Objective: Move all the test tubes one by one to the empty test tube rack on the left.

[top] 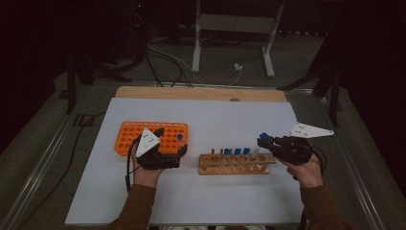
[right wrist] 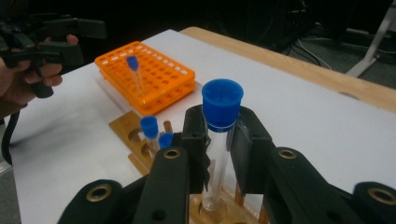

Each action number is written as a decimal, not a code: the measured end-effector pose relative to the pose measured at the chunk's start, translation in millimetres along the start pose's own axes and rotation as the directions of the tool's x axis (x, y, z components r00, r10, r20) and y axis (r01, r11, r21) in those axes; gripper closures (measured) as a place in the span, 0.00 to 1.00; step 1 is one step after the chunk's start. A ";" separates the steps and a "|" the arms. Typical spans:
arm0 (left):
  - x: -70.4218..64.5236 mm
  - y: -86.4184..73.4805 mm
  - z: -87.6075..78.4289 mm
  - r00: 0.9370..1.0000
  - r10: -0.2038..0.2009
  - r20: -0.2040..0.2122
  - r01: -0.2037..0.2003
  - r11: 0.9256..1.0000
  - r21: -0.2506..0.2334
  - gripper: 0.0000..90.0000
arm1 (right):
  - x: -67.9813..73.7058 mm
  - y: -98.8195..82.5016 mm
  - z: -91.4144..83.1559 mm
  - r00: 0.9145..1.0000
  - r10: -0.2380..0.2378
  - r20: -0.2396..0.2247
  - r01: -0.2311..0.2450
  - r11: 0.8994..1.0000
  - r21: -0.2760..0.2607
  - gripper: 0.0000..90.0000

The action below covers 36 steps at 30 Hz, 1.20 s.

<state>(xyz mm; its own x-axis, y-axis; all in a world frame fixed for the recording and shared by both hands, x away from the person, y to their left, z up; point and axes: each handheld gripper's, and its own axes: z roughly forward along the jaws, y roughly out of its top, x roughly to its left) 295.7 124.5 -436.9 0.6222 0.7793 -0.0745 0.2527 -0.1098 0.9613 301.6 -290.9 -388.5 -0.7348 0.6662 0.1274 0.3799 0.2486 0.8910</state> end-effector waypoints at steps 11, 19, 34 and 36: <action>-13.9 16.9 10.9 0.999 0.020 0.038 -0.020 1.000 0.010 0.03 | 2.4 24.1 18.1 1.000 -0.014 0.018 0.014 1.000 -0.018 0.86; -23.8 21.7 23.1 0.998 0.016 0.065 -0.018 1.000 0.022 0.07 | 16.1 36.5 42.5 0.999 -0.042 -0.014 0.042 0.999 -0.010 0.86; -40.7 19.7 39.6 0.992 0.026 0.123 -0.032 0.998 0.046 0.24 | 44.0 47.4 79.4 0.995 -0.067 -0.079 0.068 0.998 0.003 0.86; -43.7 19.8 40.3 0.992 0.035 0.123 -0.041 0.998 0.047 0.28 | 51.1 47.9 85.8 0.993 -0.072 -0.095 0.073 0.997 0.008 0.86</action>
<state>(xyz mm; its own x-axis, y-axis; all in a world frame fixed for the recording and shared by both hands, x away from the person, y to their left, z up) 303.4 63.4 -425.3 0.7172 0.6931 -0.0727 0.2611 -0.1705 0.9501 330.4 -184.7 -376.7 -0.8103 0.5767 0.1041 0.3298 0.3019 0.8945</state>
